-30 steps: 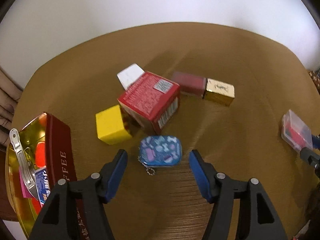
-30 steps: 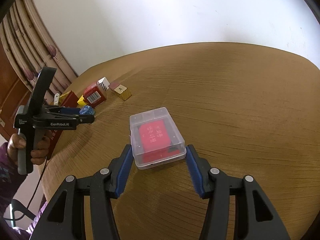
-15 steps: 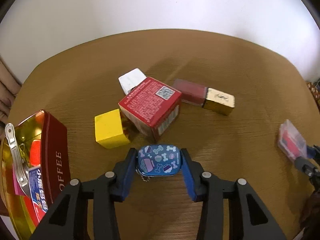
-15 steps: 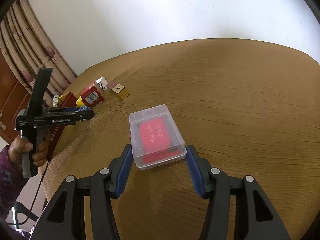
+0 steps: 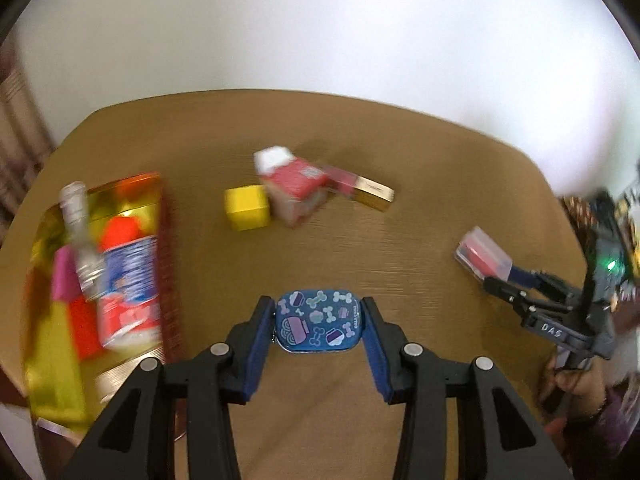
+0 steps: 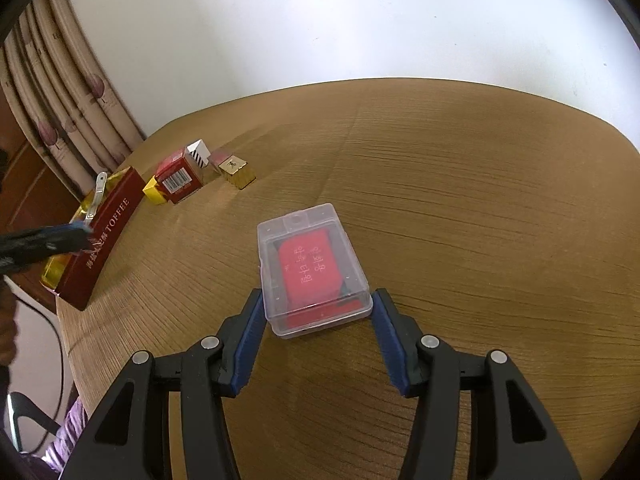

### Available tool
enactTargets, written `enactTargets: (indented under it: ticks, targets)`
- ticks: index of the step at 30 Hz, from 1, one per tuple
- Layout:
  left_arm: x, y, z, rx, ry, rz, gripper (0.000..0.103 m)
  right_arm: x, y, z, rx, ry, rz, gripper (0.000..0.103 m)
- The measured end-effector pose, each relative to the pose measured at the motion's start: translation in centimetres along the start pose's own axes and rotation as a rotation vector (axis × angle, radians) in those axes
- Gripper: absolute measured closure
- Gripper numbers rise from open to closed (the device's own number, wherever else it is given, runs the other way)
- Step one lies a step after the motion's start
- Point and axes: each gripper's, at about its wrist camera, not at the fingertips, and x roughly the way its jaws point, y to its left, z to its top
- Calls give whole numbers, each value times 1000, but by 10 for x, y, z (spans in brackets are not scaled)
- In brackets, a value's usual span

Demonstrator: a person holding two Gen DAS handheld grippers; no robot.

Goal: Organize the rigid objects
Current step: 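Carry the keychain tin into the tin and open the left tool while the right tool holds the case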

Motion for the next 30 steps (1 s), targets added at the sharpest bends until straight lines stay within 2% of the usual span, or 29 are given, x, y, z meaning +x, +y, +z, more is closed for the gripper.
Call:
enactTargets:
  ticks: [2, 7, 13, 19, 26, 30]
  targets:
    - [-21, 24, -3, -44, -9, 15, 59, -5, 3, 0, 27, -2, 32, 53]
    - [-55, 90, -13, -143, -26, 142, 59, -18, 22, 1, 70, -14, 114, 53]
    - [-42, 143, -25, -218, 19, 206, 59, -28, 49, 7, 84, -24, 168, 54]
    - [-26, 166, -38, -278, 58, 220, 59, -36, 72, 11, 66, -22, 180, 55]
    - [-15, 167, -43, -241, 60, 325, 58, -39, 91, 19, 64, -16, 200, 55]
    - [-21, 165, -43, -216, 42, 358, 57, -45, 114, 28, 26, -21, 217, 55]
